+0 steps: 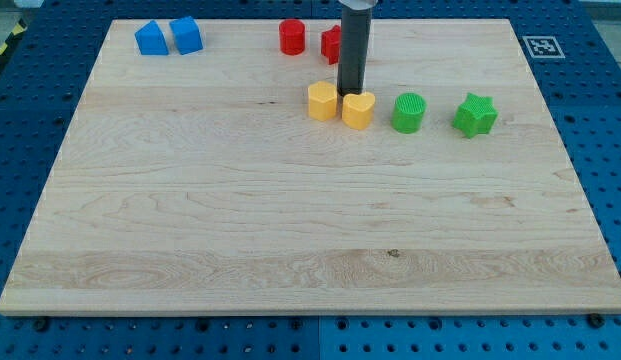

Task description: Slide the yellow hexagon slightly to left

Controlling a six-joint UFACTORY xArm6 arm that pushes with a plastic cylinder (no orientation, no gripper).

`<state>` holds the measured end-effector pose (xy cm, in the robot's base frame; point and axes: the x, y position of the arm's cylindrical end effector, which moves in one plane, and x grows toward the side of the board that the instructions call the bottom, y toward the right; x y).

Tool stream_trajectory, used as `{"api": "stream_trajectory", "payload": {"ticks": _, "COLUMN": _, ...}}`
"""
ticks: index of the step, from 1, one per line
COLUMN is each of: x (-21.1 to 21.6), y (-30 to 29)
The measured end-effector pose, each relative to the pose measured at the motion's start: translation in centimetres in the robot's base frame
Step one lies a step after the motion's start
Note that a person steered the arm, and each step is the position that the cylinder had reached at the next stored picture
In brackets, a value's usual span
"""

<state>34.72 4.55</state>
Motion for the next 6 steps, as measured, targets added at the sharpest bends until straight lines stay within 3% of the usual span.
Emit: {"api": "stream_trajectory", "payload": {"ticks": 6, "x": -1.2, "y": -0.8}}
